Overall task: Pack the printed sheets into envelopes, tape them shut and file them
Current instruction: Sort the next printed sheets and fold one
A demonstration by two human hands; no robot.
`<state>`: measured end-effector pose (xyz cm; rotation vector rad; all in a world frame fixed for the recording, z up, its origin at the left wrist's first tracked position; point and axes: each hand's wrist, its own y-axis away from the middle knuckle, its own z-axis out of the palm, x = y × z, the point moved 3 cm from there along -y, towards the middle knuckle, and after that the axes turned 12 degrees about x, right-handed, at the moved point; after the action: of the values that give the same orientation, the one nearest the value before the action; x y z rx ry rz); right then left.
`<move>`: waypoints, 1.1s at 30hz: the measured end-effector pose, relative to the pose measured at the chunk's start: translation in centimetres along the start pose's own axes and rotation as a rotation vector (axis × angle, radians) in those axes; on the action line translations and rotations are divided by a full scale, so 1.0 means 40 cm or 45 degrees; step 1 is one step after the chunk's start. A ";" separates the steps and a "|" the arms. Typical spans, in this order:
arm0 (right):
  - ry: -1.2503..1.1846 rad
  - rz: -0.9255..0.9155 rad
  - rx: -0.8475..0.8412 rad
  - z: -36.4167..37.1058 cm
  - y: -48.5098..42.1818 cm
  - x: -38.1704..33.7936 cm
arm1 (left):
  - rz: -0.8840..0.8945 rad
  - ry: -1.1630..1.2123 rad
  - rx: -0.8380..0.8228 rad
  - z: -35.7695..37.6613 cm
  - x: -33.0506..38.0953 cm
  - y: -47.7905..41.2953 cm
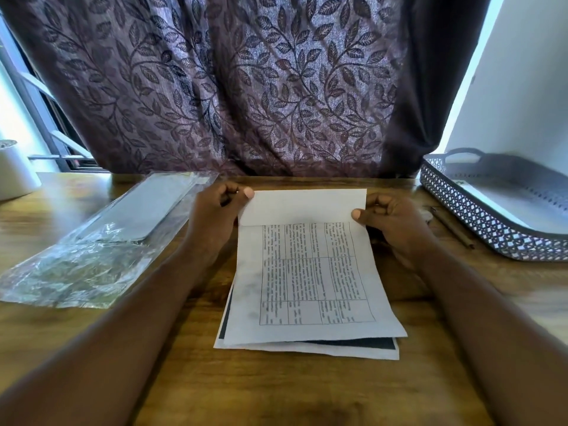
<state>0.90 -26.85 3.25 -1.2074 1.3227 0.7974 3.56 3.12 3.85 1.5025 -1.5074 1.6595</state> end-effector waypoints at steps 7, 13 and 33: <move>-0.192 0.076 0.172 -0.012 -0.005 -0.002 | -0.168 0.202 -0.413 0.041 -0.012 0.036; -0.276 0.120 0.097 -0.004 0.003 -0.009 | -0.203 0.453 -0.310 0.034 -0.020 0.022; 0.345 -0.167 0.284 -0.001 -0.010 -0.003 | -0.035 -0.083 -0.316 0.036 -0.050 0.012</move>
<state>1.27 -26.97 3.43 -1.2376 1.4901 0.3898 4.36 2.35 1.62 1.4468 -1.6506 1.3625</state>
